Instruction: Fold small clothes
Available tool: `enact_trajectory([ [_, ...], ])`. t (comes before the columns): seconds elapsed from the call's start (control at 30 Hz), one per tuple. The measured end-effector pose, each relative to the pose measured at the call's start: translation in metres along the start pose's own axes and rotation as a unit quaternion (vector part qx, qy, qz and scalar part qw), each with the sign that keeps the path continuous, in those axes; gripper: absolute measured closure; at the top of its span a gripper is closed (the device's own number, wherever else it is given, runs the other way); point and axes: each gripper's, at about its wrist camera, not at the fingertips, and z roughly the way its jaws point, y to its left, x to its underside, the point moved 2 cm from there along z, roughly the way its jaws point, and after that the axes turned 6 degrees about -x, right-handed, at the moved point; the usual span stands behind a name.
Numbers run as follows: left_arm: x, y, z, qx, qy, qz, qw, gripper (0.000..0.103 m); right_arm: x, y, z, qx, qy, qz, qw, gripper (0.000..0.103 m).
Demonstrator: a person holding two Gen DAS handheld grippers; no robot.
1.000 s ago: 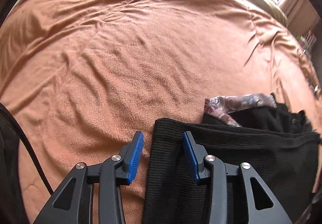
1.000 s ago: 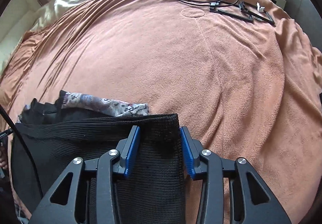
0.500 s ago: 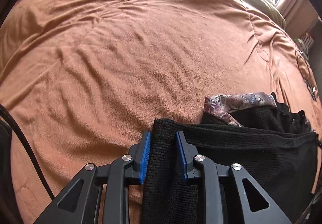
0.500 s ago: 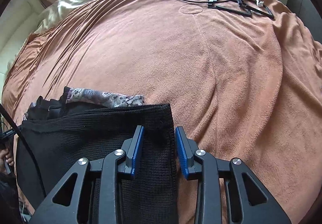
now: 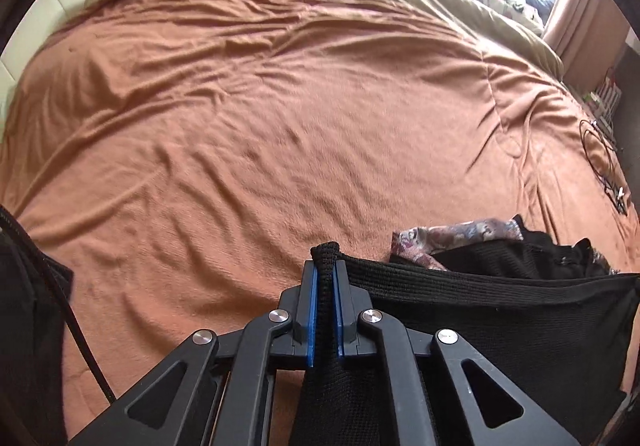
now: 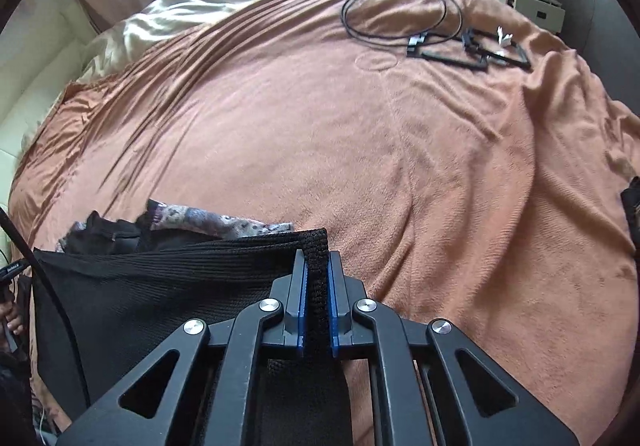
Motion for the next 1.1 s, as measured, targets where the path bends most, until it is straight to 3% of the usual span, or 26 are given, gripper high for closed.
enact_trajectory([
  [0.23, -0.01, 0.005, -0.043, -0.007, -0.041, -0.014, 0.999, 0.097, -0.001, 0.017, -0.055, -0.004, -0.047, -0.019, 0.999, 0.098],
  [0.5, -0.034, 0.0, -0.057, -0.009, -0.062, -0.014, 0.998, 0.097, -0.013, 0.024, -0.073, 0.006, -0.063, -0.024, 0.998, 0.098],
  [0.77, -0.056, -0.017, -0.018, -0.019, -0.048, -0.004, 0.9987, 0.097, -0.036, 0.018, -0.032, 0.02, -0.035, -0.015, 0.999, 0.098],
  [1.1, -0.054, -0.027, 0.059, -0.048, 0.006, 0.004, 0.9988, 0.097, -0.05, 0.012, 0.042, 0.046, 0.012, -0.021, 0.999, 0.098],
])
